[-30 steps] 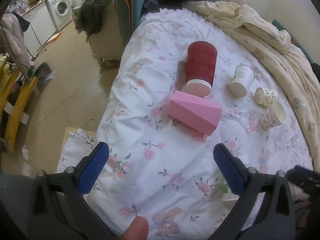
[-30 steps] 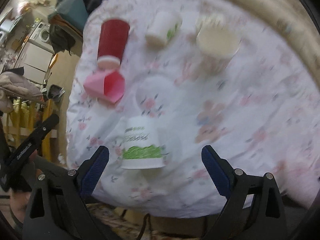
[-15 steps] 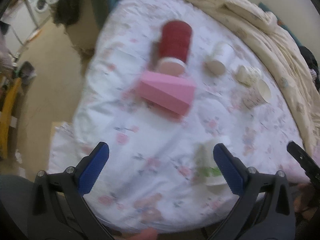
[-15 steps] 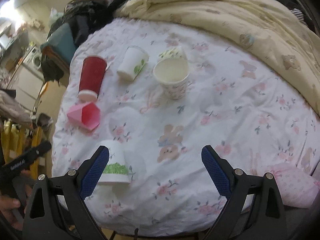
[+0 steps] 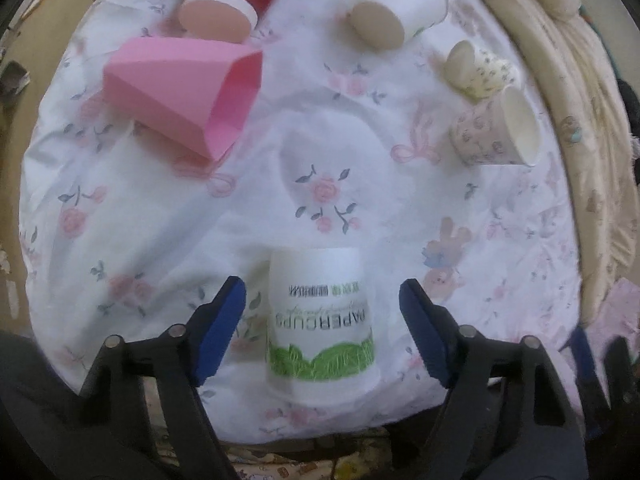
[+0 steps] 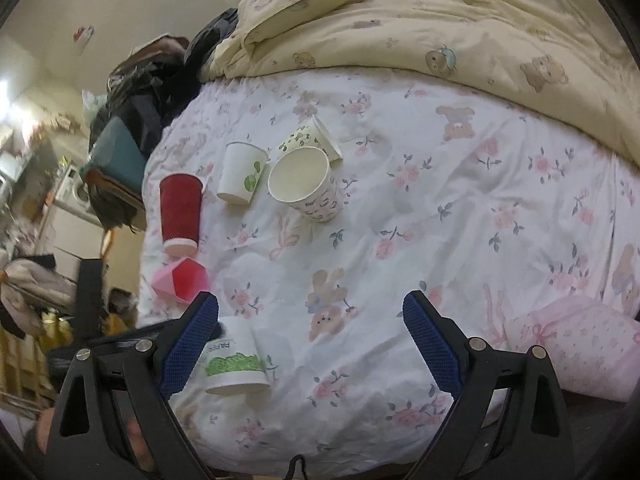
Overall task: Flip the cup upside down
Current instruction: 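Carry the cup toward the left gripper and grasp it with the left gripper, then rotate the held cup with the left gripper so its rim faces down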
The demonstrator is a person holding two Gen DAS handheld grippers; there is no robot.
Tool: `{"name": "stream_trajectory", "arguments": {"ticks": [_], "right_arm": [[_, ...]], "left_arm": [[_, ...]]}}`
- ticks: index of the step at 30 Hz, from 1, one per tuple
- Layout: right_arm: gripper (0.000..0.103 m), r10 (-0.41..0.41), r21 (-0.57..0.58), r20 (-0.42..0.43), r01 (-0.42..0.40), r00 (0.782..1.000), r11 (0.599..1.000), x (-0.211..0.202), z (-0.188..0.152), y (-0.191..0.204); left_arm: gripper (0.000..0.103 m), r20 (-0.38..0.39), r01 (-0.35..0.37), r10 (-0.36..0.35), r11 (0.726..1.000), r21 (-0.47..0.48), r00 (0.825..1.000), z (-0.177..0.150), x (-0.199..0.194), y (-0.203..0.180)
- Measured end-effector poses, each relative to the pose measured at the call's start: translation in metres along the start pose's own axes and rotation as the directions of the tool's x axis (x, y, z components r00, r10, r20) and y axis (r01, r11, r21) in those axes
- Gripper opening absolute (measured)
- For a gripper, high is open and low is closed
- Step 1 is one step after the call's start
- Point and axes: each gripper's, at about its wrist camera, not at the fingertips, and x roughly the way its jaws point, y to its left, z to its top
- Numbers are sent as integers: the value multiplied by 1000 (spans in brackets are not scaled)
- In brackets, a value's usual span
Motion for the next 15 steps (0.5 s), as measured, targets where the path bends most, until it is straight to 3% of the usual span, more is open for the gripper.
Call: {"name": "stream_trajectory", "arguments": {"ticks": [4, 7, 10, 15], "right_arm": [[96, 29, 18, -3, -29, 1000, 999, -3, 0, -4], [96, 49, 30, -13, -48, 999, 998, -2, 0, -5], [96, 64, 24, -20, -64, 998, 998, -1, 0, -2], [96, 54, 16, -28, -54, 998, 998, 3, -1, 0]], "left_arm": [[62, -33, -21, 20, 1000, -15, 999, 2, 17, -2], [61, -62, -36, 35, 999, -8, 997, 3, 25, -2], [54, -80, -21, 20, 1000, -8, 997, 3, 27, 0], [53, -21, 6, -5, 999, 43, 1000, 1, 1, 4]]}}
